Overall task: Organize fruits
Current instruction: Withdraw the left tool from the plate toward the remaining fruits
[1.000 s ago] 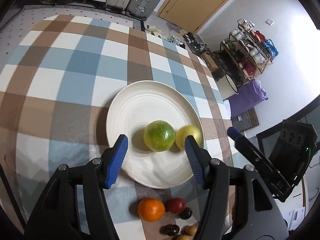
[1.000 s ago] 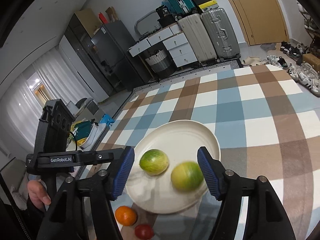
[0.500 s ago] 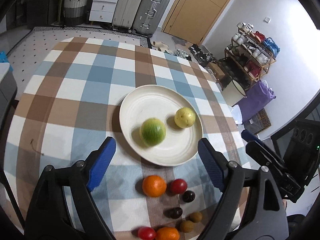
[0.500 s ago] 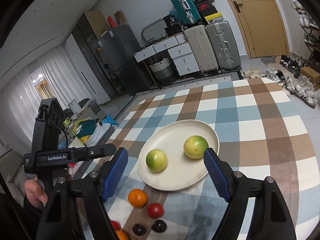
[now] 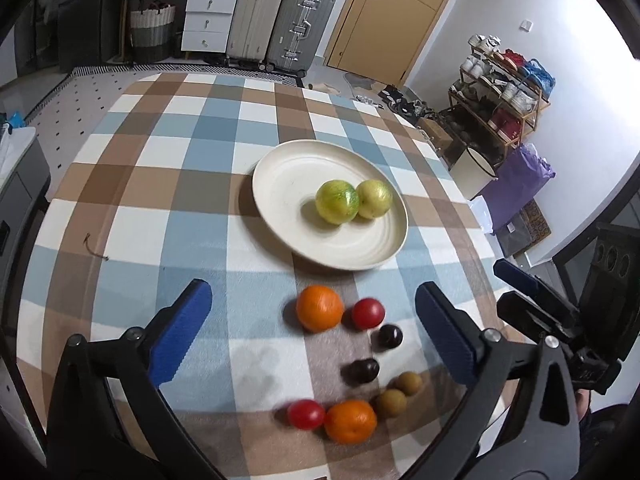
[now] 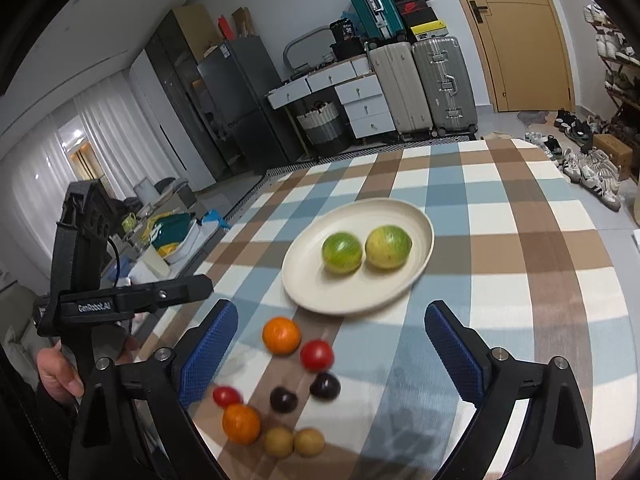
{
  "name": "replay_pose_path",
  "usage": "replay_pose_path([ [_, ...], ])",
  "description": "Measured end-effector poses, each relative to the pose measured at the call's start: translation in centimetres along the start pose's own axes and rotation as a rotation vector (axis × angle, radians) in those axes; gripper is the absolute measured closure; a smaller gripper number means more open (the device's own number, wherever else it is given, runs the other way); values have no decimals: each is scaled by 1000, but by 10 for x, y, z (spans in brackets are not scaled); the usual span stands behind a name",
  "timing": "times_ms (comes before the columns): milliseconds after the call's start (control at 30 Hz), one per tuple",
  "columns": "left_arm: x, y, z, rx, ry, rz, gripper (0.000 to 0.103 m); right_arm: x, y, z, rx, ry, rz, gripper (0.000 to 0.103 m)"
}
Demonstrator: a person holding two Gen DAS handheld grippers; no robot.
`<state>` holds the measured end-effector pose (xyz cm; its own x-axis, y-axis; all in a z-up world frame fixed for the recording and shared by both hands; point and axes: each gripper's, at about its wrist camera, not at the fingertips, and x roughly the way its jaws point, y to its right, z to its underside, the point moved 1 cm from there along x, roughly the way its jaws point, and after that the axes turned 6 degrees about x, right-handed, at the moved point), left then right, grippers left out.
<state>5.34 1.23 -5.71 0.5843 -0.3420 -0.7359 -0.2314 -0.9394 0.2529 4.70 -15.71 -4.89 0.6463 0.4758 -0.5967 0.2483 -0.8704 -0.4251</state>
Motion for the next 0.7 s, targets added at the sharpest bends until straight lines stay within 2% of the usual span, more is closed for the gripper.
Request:
replay_pose_path([
  [267, -10, -1, 34, 36, -20, -17, 1, -2, -21, 30, -61, -40, 0, 3],
  [600, -19, -12, 67, 33, -19, -86, 1, 7, -43, 74, -104, -120, -3, 3],
  [700, -21, -13, 76, 59, -16, -123, 1, 10, -48, 82, -132, -129, 22, 3],
])
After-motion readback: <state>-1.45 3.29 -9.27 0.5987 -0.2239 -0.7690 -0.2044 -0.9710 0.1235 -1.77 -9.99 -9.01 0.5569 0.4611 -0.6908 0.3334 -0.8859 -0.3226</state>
